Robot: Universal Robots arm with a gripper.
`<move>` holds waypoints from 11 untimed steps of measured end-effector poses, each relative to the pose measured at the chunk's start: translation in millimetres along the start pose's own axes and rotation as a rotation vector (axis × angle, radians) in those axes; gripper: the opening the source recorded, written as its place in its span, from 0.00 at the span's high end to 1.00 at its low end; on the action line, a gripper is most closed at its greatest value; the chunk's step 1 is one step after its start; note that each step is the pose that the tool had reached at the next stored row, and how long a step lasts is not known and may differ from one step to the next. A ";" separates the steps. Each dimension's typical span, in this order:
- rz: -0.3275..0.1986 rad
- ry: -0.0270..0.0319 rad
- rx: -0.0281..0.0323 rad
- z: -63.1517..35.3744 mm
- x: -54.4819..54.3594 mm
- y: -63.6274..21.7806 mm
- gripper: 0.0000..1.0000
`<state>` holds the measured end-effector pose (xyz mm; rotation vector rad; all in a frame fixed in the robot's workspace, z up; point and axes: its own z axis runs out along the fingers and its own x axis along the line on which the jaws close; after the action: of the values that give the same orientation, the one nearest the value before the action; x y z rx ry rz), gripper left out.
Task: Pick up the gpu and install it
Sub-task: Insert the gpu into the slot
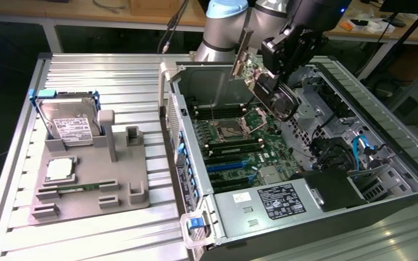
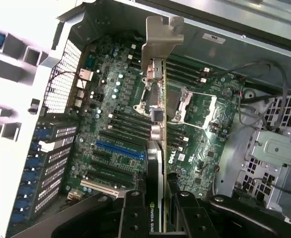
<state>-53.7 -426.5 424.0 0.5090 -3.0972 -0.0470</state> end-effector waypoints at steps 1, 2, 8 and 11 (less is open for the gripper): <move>-0.019 0.0006 -0.0001 1.3 0.0 0.0 0.73; -0.036 0.0011 -0.0001 2.5 0.0 -0.1 0.73; -0.165 0.0050 -0.0003 7.9 0.0 -0.3 0.73; -0.255 0.0076 -0.0007 7.9 0.0 -0.3 0.73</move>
<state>-53.6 -426.5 416.2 0.8972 -3.0038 -0.0462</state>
